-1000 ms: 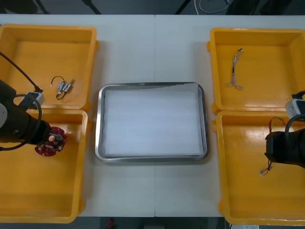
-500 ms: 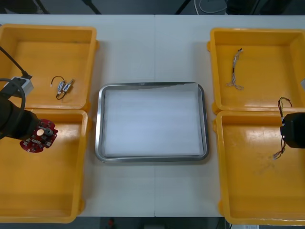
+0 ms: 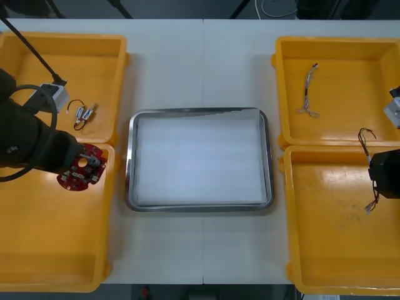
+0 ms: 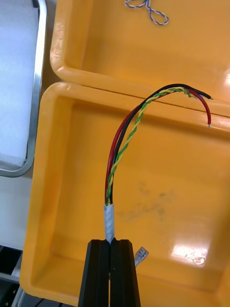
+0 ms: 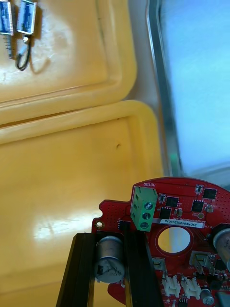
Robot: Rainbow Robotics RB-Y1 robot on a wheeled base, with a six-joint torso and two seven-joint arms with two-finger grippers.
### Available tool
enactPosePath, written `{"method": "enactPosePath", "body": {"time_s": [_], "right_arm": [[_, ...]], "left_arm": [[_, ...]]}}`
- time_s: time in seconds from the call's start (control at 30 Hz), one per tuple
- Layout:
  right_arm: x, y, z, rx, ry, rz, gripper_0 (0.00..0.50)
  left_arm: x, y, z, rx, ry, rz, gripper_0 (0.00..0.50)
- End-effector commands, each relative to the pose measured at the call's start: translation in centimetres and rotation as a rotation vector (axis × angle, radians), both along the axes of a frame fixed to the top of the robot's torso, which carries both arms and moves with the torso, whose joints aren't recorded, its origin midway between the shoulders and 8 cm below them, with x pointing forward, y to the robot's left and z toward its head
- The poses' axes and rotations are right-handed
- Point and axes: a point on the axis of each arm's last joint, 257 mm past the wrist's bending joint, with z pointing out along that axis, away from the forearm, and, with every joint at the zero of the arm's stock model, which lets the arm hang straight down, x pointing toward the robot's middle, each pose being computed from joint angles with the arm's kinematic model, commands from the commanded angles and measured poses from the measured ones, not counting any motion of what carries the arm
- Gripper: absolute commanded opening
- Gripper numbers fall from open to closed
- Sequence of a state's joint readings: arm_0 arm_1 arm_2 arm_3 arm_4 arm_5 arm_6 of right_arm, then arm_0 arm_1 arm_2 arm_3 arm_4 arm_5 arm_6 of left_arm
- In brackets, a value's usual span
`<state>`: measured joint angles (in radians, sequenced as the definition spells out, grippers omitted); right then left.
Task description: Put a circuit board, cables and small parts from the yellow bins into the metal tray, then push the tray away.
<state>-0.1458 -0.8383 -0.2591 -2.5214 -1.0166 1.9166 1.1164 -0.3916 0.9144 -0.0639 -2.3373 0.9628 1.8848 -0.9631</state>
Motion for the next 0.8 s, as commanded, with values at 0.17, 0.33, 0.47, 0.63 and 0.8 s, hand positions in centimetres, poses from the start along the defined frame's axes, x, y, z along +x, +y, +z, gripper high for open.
{"method": "enactPosePath", "body": {"time_s": [0.17, 0.33, 0.47, 0.63, 0.8], "right_arm": [[-0.3, 0.9, 0.8, -0.05, -0.008, 0.066, 0.0], [-0.5, 0.7, 0.7, -0.069, 0.001, 0.081, 0.0], [-0.5, 0.9, 0.8, -0.069, 0.002, 0.088, 0.0], [-0.4, 1.0, 0.9, -0.068, 0.0, 0.092, 0.0], [-0.3, 1.0, 0.9, -0.065, 0.005, 0.092, 0.0]], "left_arm": [[1.2, -8.1, 0.9, -0.064, -0.06, -0.023, 0.0], [2.1, -11.6, -0.6, -0.079, -0.064, -0.037, 0.0], [3.2, -13.4, -2.4, -0.082, -0.057, -0.051, 0.0], [4.4, -14.9, -4.2, -0.062, -0.062, -0.059, 0.0], [5.4, -15.7, -6.4, -0.045, -0.061, -0.064, 0.0]]}}
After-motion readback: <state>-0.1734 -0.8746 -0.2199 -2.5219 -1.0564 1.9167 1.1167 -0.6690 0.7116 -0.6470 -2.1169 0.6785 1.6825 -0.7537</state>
